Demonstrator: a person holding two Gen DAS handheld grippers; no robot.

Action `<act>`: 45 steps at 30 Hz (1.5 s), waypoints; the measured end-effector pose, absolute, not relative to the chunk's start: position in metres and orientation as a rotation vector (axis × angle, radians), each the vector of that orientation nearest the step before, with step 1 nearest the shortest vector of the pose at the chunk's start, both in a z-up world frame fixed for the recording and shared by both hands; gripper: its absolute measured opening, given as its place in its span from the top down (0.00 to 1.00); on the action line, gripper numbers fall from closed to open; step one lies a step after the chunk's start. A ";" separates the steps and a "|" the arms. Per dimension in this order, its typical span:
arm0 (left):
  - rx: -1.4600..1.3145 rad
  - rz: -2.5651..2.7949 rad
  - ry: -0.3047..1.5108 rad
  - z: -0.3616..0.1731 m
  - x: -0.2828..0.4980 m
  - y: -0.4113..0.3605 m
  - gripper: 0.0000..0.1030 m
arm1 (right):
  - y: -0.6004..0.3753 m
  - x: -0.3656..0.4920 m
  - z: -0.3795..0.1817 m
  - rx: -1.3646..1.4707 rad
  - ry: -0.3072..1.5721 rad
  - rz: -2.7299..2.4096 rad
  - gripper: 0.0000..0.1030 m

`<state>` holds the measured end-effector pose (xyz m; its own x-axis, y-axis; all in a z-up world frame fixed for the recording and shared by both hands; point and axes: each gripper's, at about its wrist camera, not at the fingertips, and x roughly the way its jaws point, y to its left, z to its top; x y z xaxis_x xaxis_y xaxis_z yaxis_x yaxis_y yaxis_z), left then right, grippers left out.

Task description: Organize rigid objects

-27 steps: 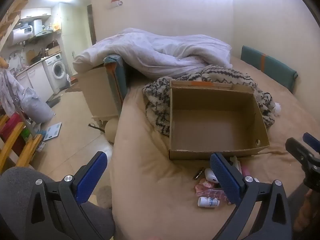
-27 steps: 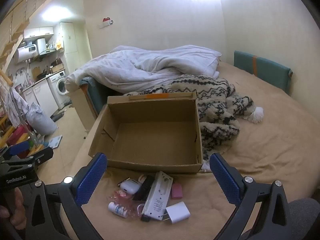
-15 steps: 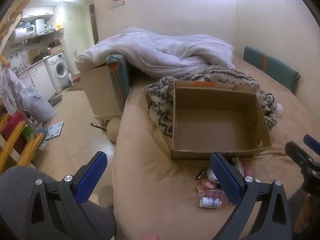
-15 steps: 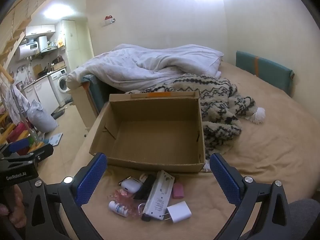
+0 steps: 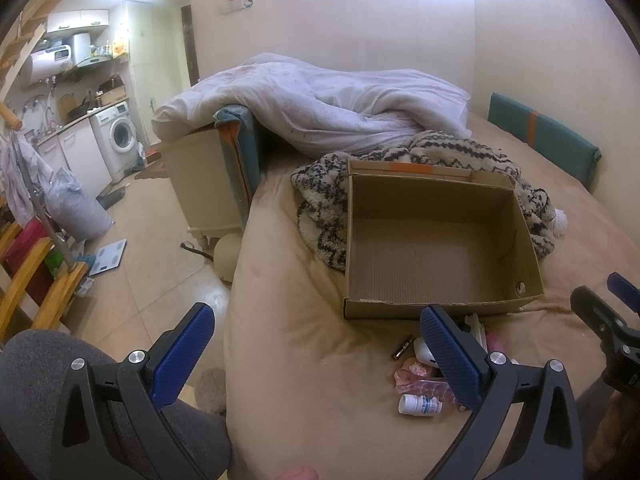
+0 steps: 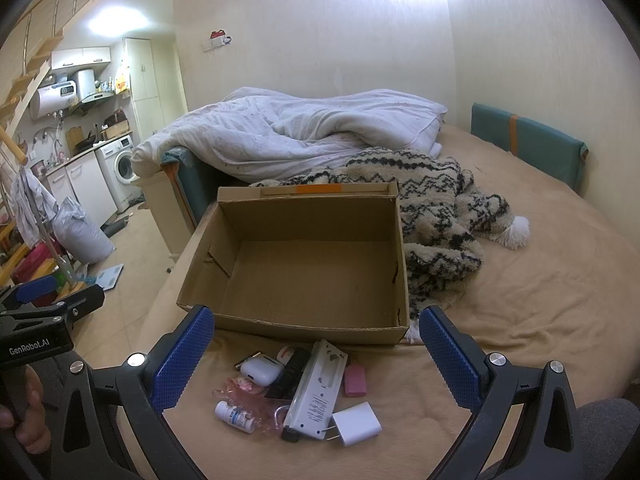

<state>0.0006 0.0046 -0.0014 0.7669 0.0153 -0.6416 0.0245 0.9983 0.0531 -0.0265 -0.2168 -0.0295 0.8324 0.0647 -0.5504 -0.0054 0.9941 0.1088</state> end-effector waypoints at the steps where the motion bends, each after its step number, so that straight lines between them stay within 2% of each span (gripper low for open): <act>1: 0.060 -0.005 0.697 -0.001 0.001 0.005 0.00 | -0.217 -0.027 -0.030 0.104 0.586 0.037 0.00; 45: 0.045 -0.076 0.713 -0.002 -0.005 -0.001 0.00 | -0.219 -0.028 -0.027 0.100 0.581 0.027 0.00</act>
<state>-0.0047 -0.0008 -0.0018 0.7540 -0.0540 -0.6547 0.0847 0.9963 0.0154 -0.0282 -0.2191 -0.0267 0.8357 0.0533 -0.5466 0.0029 0.9948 0.1014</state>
